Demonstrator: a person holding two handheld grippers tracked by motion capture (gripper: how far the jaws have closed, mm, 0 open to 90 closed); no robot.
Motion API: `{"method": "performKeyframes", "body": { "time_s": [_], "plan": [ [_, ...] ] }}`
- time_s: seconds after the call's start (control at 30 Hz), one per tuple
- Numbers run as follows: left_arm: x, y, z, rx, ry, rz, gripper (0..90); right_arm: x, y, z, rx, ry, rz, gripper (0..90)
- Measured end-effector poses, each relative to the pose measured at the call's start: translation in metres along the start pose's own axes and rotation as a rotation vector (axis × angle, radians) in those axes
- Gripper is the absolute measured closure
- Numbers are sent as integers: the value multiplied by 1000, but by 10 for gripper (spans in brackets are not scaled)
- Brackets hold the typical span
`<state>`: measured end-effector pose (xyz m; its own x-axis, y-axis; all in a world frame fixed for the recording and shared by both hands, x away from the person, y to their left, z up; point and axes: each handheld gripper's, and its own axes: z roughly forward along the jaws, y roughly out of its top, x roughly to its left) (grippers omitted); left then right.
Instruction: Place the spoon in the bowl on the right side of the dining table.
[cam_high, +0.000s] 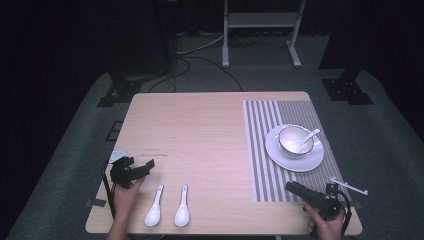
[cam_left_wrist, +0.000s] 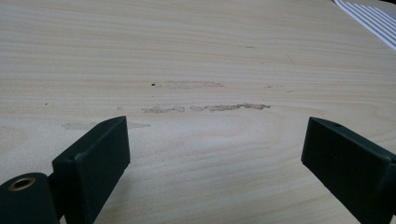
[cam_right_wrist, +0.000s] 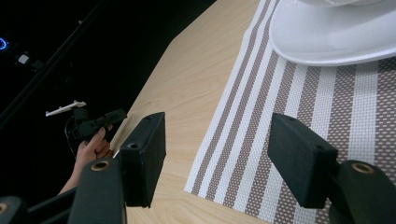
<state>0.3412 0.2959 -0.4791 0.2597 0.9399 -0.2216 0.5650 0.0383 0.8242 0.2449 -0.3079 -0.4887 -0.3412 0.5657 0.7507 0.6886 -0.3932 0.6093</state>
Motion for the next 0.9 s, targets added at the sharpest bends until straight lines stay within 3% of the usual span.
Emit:
{"method": "performKeyframes", "body": {
  "time_s": [0.9],
  "plan": [
    [0,0,0,-2,-5,1,66,7,-26,-5,19,38,-11,358]
  ]
}}
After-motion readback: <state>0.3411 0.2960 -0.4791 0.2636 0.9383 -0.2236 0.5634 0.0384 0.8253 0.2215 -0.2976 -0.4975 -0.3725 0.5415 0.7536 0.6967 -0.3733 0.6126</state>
